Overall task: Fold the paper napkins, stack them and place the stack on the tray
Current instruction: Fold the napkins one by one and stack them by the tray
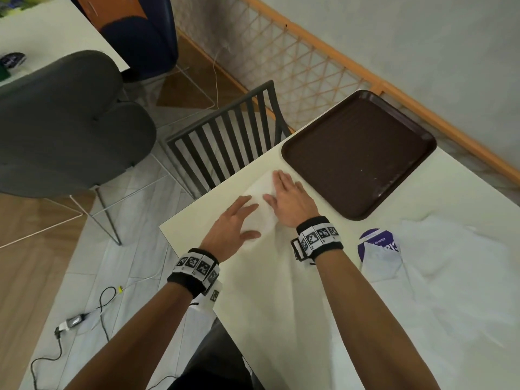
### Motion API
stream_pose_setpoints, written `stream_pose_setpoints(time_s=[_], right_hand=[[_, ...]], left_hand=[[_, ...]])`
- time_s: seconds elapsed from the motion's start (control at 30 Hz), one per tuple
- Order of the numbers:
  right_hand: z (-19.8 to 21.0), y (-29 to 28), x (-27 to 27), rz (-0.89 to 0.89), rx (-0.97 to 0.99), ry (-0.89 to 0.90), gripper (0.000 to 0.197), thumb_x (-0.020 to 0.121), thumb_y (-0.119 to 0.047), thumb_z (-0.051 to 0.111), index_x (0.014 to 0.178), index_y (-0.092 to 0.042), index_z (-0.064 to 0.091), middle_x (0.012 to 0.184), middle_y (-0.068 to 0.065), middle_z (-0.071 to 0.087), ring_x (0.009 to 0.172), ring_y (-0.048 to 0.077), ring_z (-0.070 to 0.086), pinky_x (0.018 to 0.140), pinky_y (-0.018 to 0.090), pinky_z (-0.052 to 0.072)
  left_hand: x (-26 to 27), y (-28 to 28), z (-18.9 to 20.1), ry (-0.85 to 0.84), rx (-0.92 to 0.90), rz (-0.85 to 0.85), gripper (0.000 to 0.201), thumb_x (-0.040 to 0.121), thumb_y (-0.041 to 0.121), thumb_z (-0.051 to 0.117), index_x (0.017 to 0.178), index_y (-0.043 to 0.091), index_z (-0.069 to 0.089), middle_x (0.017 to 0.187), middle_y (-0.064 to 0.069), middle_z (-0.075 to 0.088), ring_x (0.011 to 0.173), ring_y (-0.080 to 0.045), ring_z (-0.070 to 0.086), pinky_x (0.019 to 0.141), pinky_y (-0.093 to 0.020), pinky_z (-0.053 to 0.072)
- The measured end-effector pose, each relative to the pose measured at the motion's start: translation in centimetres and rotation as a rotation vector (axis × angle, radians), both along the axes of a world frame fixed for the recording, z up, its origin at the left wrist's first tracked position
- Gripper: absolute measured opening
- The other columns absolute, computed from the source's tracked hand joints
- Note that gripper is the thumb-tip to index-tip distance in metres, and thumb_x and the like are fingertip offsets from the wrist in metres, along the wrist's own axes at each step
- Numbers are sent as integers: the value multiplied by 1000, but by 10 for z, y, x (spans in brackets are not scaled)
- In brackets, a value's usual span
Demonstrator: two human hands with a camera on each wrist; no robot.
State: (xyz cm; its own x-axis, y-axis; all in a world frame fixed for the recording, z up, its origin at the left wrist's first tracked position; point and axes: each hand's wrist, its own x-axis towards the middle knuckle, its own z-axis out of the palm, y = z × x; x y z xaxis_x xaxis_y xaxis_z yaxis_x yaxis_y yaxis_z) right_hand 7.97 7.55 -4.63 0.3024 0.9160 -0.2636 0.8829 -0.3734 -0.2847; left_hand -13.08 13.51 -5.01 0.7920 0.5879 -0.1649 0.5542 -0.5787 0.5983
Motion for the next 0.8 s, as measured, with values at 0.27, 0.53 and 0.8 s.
stream_pose_setpoints(time_s=[0.27, 0.53, 0.8], right_hand=[[65, -124, -9, -259, 336, 161, 44, 112, -44, 51, 148, -20, 59, 145, 6, 66, 132, 26, 64, 109, 46, 54], [32, -317, 36, -437, 68, 151, 45, 98, -35, 73, 140, -34, 58, 142, -4, 65, 132, 28, 61, 106, 47, 53], [26, -346, 66, -339, -10, 121, 61, 80, -42, 91, 131, -38, 57, 105, -7, 65, 109, 22, 53, 93, 41, 45]], left_hand=[[18, -87, 33, -285, 10, 86, 34, 97, 29, 77, 130, 22, 70, 129, 6, 68, 120, -14, 63, 106, -34, 52], [72, -236, 3, -26, 50, -233, 57, 99, 61, 60, 138, 20, 62, 133, 4, 63, 122, -20, 55, 98, -42, 52], [100, -244, 7, 173, 23, -257, 73, 78, 50, 87, 138, 26, 52, 126, 4, 56, 116, -22, 58, 98, -44, 43]])
